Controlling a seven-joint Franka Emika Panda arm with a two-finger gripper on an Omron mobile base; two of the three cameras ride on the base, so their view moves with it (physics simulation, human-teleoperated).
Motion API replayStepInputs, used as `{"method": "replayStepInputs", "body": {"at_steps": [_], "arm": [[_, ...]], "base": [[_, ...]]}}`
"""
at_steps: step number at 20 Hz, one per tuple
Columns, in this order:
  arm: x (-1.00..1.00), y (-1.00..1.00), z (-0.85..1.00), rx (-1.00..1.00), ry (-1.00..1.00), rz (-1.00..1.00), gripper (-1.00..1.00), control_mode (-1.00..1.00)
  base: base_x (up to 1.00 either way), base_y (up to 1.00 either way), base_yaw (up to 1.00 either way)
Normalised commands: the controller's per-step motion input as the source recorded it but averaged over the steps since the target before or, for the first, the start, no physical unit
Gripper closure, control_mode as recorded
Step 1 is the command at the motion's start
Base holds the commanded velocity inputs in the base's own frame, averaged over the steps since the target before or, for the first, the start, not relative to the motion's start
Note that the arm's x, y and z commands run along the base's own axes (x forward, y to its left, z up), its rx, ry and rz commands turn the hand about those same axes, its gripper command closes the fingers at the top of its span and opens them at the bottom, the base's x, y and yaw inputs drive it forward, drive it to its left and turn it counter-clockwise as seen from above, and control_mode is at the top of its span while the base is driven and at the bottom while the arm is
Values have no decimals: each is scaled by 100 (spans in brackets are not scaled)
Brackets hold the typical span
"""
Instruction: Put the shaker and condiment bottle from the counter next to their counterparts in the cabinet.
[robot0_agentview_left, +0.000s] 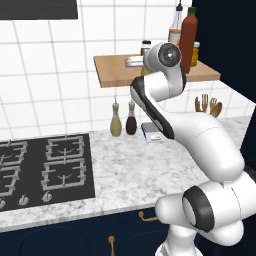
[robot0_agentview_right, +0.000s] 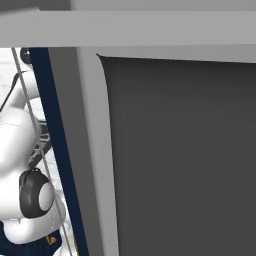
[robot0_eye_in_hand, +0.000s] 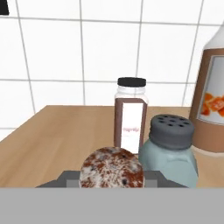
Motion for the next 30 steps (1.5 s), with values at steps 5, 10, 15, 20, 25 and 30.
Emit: {"method": "replayStepInputs", "body": {"at_steps": [5, 10, 15, 20, 25, 30], "arm": [[24, 1, -8, 0, 0, 0, 100, -100], [17, 0, -11, 0, 0, 0, 100, -100], [9, 0, -17, 0, 0, 0, 100, -100], [6, 1, -20, 0, 0, 0, -100, -100], [0, 0, -10, 0, 0, 0, -100, -100], [0, 0, -7, 0, 0, 0, -100, -100]], "base": [[0, 0, 0], [0, 0, 0], [0, 0, 0], [0, 0, 0], [0, 0, 0], [0, 0, 0]]}}
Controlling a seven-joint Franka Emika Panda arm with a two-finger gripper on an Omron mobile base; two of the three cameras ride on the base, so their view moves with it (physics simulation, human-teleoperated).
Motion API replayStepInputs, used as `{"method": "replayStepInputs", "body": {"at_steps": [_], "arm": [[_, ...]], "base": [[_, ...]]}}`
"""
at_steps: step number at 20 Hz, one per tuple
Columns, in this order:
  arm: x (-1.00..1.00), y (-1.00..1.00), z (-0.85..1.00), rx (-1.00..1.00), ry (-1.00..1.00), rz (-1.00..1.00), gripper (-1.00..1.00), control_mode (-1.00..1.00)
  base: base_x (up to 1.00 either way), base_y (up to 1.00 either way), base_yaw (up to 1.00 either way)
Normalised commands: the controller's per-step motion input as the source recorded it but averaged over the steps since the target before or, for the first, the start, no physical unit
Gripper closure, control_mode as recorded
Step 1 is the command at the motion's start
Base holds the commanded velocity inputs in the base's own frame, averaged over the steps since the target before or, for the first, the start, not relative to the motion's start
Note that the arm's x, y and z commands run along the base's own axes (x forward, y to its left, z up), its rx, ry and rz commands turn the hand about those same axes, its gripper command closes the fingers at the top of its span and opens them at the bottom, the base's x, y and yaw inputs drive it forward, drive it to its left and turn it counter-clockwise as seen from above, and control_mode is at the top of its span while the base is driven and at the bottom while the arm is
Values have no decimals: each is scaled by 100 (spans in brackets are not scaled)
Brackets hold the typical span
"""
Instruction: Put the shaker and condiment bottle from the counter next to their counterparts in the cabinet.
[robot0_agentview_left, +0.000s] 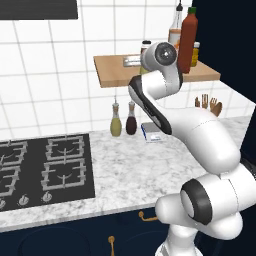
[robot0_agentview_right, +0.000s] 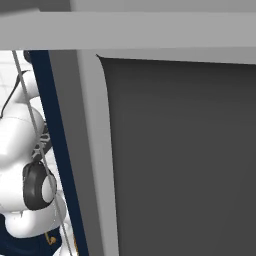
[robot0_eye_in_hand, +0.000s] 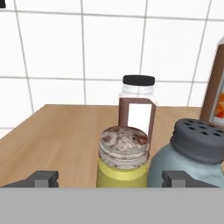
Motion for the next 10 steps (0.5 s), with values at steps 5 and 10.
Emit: {"method": "replayStepInputs", "body": {"at_steps": [5, 10], "arm": [[-11, 0, 0, 4, 0, 0, -100, -100], [-40, 0, 0, 3, 0, 0, -100, -100]], "base": [[0, 0, 0], [0, 0, 0]]}}
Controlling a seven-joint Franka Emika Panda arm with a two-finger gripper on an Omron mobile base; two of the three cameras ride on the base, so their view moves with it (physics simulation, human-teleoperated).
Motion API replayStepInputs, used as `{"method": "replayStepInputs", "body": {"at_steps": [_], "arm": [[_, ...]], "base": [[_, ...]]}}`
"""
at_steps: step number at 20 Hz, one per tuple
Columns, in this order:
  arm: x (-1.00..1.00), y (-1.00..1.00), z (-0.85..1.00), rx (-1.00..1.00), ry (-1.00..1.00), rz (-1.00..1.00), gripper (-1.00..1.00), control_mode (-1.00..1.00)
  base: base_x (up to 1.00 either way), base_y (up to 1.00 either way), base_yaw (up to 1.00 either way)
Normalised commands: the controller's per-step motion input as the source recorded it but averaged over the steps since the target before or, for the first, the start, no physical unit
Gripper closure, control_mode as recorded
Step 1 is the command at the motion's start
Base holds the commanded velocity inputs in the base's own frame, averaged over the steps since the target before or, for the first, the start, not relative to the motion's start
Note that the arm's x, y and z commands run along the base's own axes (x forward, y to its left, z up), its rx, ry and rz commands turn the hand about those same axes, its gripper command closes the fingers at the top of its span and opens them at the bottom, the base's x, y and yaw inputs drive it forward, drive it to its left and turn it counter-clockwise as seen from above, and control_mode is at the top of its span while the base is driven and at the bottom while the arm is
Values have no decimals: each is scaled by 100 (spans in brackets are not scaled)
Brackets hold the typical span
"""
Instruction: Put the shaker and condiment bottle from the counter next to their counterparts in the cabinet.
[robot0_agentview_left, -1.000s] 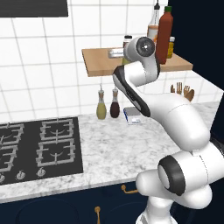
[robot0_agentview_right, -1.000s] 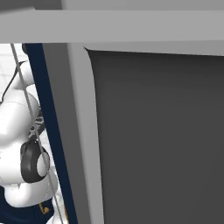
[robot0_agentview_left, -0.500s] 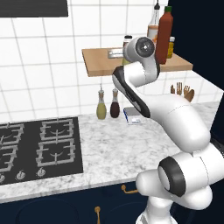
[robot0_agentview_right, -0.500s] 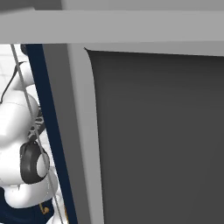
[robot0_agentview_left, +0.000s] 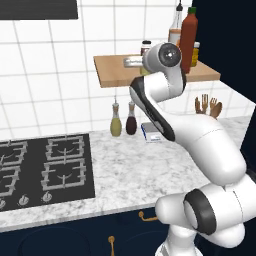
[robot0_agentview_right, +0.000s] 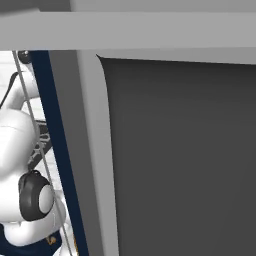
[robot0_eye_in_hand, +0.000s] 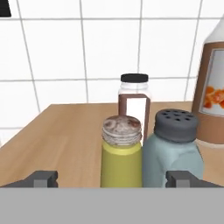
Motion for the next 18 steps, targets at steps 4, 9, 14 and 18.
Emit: {"method": "replayStepInputs", "body": {"at_steps": [4, 9, 14, 18], "arm": [[-61, 0, 0, 1, 0, 0, -100, -100], [-65, 0, 0, 2, 0, 0, -100, -100], [-67, 0, 0, 2, 0, 0, -100, -100], [-76, 0, 0, 2, 0, 0, -100, -100]], "base": [[0, 0, 0], [0, 0, 0], [0, 0, 0], [0, 0, 0]]}}
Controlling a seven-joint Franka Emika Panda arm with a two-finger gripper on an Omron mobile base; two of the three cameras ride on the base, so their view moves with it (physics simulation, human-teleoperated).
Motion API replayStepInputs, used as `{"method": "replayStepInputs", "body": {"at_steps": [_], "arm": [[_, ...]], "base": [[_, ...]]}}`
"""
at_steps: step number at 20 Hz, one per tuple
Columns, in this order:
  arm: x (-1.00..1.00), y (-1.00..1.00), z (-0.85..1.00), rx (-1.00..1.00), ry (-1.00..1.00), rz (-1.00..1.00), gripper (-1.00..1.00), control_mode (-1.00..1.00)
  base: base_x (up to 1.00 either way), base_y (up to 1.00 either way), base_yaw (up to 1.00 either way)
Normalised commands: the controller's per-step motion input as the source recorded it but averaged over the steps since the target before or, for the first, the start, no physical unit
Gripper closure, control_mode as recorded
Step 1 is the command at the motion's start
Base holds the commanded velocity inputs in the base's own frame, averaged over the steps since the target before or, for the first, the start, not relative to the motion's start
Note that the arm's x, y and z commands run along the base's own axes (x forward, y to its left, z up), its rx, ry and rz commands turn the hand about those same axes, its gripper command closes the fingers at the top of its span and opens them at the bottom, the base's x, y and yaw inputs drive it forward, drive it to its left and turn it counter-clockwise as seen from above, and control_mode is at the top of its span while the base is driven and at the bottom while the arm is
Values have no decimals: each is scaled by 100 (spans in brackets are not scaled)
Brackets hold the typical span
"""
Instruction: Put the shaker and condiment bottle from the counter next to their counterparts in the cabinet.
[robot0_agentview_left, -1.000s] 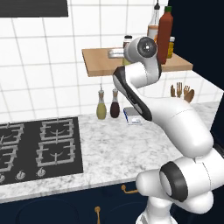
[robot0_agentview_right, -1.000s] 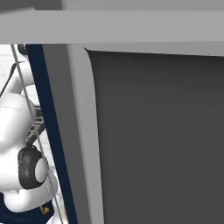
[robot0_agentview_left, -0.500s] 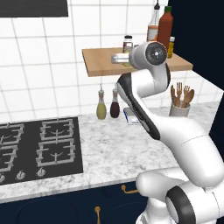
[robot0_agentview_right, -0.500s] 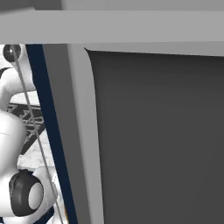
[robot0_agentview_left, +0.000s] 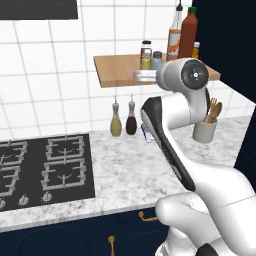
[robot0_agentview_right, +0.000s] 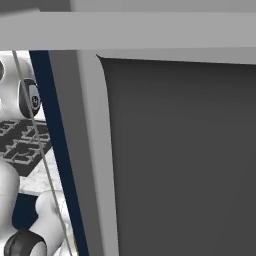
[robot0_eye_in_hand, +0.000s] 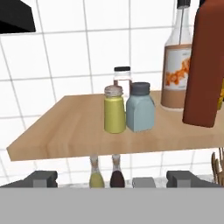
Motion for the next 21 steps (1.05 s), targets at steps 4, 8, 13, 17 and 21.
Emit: {"method": "replayStepInputs", "body": {"at_steps": [4, 8, 13, 17, 21], "arm": [[-80, 0, -1, 0, -1, 0, -100, -100], [-83, 0, -6, 0, -2, 0, -100, -100], [-86, 0, -6, 1, -3, 0, -100, -100], [-83, 0, -10, 0, -4, 0, -100, -100], [-78, 0, -8, 0, -2, 0, -100, -100]], "base": [[0, 0, 0], [0, 0, 0], [0, 0, 0], [0, 0, 0], [0, 0, 0]]}}
